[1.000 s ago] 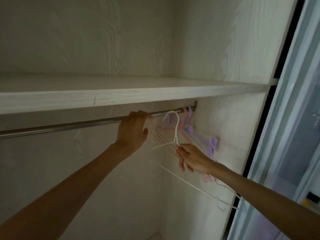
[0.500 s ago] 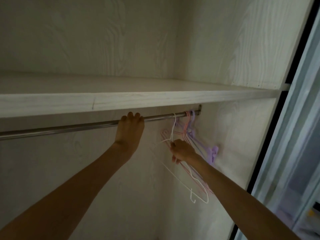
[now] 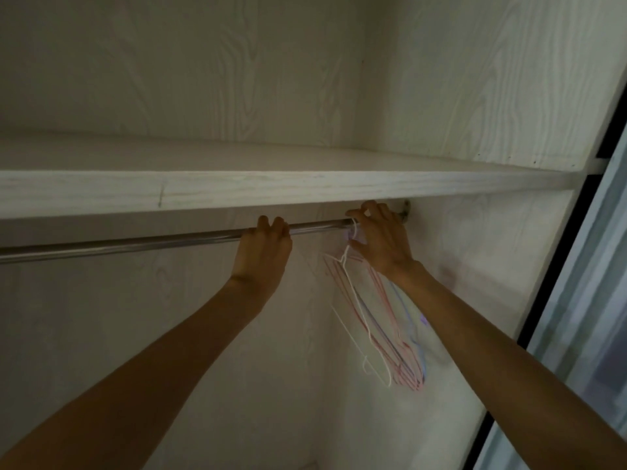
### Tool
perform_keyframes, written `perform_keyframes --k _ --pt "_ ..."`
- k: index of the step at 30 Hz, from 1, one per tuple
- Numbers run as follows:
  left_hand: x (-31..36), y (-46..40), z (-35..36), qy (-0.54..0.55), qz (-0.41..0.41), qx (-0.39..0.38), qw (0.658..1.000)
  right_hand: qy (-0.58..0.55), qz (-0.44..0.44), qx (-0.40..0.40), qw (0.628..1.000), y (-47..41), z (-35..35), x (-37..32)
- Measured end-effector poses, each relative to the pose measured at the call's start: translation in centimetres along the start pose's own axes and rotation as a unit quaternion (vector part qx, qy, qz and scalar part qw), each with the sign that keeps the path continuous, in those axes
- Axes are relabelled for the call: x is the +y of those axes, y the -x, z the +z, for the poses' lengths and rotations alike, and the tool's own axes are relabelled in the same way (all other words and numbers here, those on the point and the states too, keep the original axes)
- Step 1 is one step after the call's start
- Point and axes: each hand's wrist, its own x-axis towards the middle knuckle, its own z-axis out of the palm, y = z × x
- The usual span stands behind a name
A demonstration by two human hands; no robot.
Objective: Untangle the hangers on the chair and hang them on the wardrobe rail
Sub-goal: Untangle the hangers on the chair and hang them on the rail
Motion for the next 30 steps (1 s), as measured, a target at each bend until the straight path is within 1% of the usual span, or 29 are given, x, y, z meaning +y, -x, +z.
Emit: perform_keyframes --k 4,9,14,16,19,21,23,24,25,27,30 --pt "0.4 0.0 -0.2 -0.006 -0.008 -0.002 1.0 0.026 0.009 -0.006 1.0 0.0 -0.1 2.2" --pt "1.1 0.3 -0.1 -0.004 -0.025 -0.022 0.999 0.033 0.025 -0.013 0.999 0.3 -0.1 4.4" --pt "1.5 0.6 -0.3 0.004 -0.032 -0.038 0.999 0.038 0.035 -0.065 0.997 0.7 -0.4 4.4" --pt "1.7 1.0 -0.5 0.003 -0.035 -0.065 0.997 0.037 0.027 -0.057 0.997 1.9 -1.0 4.4" --pt "1.2 2.2 -0.7 -0.041 -0.02 -0.114 0.992 0.036 -0.021 -0.016 0.999 4.9 -2.6 3.9" --pt "1.4 3.8 -0.7 -0.037 -0.002 -0.11 0.993 0.032 -0.046 -0.006 0.998 8.0 -4.1 3.7" --pt "2.3 6.0 -0.6 0.021 0.013 -0.09 0.996 0.007 -0.039 -0.002 0.999 11.6 -5.1 3.4" --pt "3.3 7.3 -0.6 0.07 0.024 -0.092 0.993 0.001 -0.017 -0.009 1.0 14.1 -5.5 3.3" --pt "4.3 8.4 -0.7 0.118 0.032 -0.109 0.986 -0.005 0.002 -0.019 1.0 16.6 -5.8 3.3" --pt "6.5 10.5 -0.7 0.192 0.051 -0.171 0.965 -0.014 0.037 -0.047 0.998 21.6 -6.3 3.2" --pt "10.4 14.5 -1.0 0.295 0.098 -0.257 0.915 -0.019 0.12 -0.131 0.984 30.4 -7.9 3.1"
